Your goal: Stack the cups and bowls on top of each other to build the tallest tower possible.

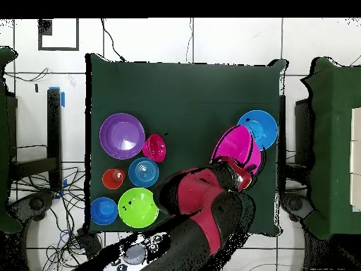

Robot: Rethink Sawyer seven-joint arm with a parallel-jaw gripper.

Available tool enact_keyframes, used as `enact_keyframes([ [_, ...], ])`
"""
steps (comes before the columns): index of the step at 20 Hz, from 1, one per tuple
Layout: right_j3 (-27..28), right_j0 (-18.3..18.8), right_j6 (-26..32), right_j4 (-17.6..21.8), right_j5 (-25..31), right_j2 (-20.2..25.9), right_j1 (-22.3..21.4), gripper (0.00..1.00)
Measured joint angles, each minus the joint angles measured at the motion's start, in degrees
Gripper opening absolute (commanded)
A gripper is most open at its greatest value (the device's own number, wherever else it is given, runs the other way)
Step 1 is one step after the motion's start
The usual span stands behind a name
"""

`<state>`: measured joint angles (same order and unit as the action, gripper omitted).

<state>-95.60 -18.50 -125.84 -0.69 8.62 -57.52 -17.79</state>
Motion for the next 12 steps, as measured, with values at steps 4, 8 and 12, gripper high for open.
enact_keyframes([
  [4, 0.5, -1.1, -0.1, -2.3, 0.2, -2.9, 3.8, 0.00],
  [8, 1.7, -3.1, -0.8, -5.5, 2.2, -8.4, 11.1, 0.00],
  [12, 2.9, -5.1, -2.1, -7.9, 5.5, -13.5, 18.0, 0.00],
])
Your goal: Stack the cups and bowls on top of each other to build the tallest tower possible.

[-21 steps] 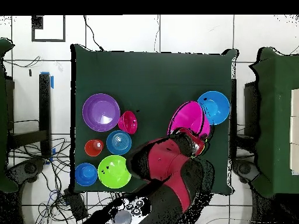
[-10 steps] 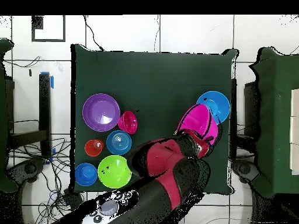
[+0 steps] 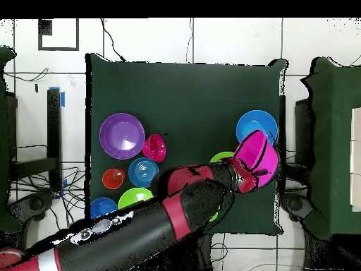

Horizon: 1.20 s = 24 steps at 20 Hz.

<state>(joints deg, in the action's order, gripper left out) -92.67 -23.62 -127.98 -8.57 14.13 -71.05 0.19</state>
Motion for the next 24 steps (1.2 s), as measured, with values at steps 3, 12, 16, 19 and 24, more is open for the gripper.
enact_keyframes([
  [3, 0.4, -0.7, -0.7, -0.7, 1.5, -2.1, 2.8, 0.00],
  [12, 1.8, -2.7, -2.9, -1.3, 6.3, -10.1, 13.5, 0.00],
  [16, 2.1, -2.8, -4.1, -1.7, 8.1, -13.4, 17.8, 0.00],
  [19, 2.1, -2.9, -5.4, -2.2, 9.2, -15.4, 20.5, 0.00],
  [24, 2.2, -3.1, -8.3, -3.0, 10.3, -18.5, 24.9, 0.00],
])
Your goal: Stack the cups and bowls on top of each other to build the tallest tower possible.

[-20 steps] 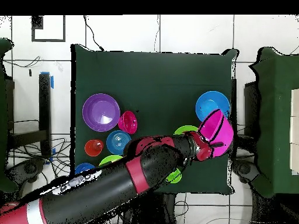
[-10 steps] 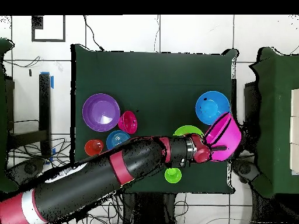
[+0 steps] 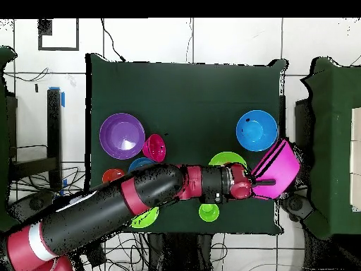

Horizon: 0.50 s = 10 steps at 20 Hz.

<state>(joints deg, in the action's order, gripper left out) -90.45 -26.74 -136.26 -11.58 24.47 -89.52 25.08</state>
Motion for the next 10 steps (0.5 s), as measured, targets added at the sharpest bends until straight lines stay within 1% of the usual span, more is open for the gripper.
enact_keyframes([
  [2, 0.1, -0.2, -1.0, -0.2, 0.5, -0.6, 1.2, 0.00],
  [5, 0.5, -0.7, -1.4, -0.2, 1.3, -0.2, 1.5, 0.00],
  [10, 1.0, -1.1, -1.4, -0.1, 1.3, 3.1, -1.0, 0.00],
])
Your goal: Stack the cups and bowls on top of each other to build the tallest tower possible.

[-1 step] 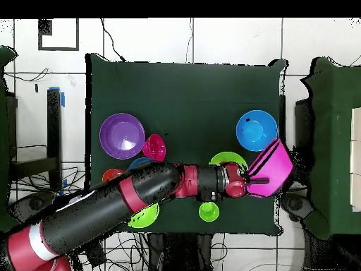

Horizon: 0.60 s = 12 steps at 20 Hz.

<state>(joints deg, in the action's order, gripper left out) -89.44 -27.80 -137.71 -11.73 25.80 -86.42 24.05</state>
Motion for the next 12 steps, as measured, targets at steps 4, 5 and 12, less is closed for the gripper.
enact_keyframes([
  [4, 0.1, 0.2, 0.0, 0.0, 0.0, 5.1, -4.7, 0.00],
  [5, 0.1, 0.3, 0.0, 0.0, 0.0, 5.9, -5.5, 0.00],
  [12, 0.1, 2.3, 0.0, 0.1, 0.0, 12.7, -11.9, 0.00],
])
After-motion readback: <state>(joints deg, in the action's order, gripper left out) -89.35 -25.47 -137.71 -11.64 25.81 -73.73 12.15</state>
